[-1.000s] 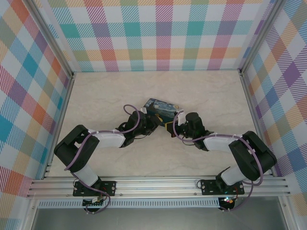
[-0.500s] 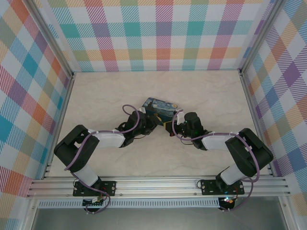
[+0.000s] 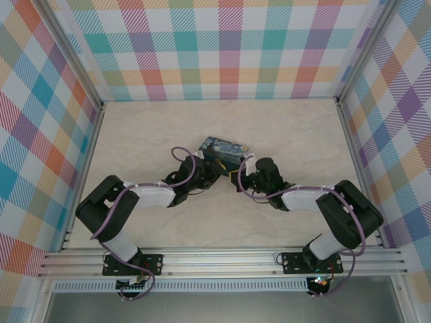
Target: Unlock a padlock with a key
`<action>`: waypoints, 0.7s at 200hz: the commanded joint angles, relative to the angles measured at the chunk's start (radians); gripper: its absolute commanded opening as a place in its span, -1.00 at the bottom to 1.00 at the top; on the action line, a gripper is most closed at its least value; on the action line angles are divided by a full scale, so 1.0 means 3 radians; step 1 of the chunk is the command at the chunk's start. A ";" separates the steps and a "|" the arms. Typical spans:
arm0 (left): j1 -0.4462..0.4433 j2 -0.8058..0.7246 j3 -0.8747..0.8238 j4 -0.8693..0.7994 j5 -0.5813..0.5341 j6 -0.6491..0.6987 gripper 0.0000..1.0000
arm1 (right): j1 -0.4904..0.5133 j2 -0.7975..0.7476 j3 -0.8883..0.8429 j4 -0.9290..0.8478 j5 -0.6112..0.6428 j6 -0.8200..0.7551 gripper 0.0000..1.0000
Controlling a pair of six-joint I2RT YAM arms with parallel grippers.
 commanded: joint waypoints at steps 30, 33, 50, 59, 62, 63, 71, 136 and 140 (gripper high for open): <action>-0.0119 -0.0118 0.0057 0.0061 0.0477 -0.0011 -0.64 | 0.0177 -0.0007 0.0088 0.0499 0.0064 -0.0478 -1.00; -0.0117 -0.0119 0.0054 0.0060 0.0480 -0.0012 -0.64 | 0.0177 -0.0011 0.0087 0.0508 0.0060 -0.0480 -1.00; -0.0119 -0.0123 0.0050 0.0070 0.0477 -0.0019 -0.64 | 0.0177 -0.0025 0.0072 0.0539 0.0027 -0.0440 -1.00; -0.0119 -0.0129 0.0047 0.0072 0.0477 -0.0011 -0.64 | 0.0160 -0.0039 0.0078 0.0518 -0.0024 -0.0385 -1.00; -0.0117 -0.0133 0.0046 0.0074 0.0473 -0.0010 -0.64 | 0.0146 -0.0042 0.0081 0.0512 -0.0059 -0.0346 -1.00; -0.0118 -0.0134 0.0047 0.0076 0.0475 -0.0009 -0.64 | 0.0141 -0.0045 0.0080 0.0509 -0.0074 -0.0334 -1.00; -0.0119 -0.0134 0.0049 0.0076 0.0477 0.0014 -0.64 | 0.0079 -0.0048 0.0118 0.0471 -0.0201 -0.0190 -1.00; -0.0129 -0.0105 -0.0035 0.0241 0.0477 0.0049 -0.64 | -0.0004 -0.0155 0.0199 0.0323 -0.0526 0.0555 -1.00; -0.0134 -0.0106 -0.0038 0.0247 0.0477 0.0049 -0.64 | -0.0007 -0.0159 0.0197 0.0342 -0.0536 0.0584 -1.00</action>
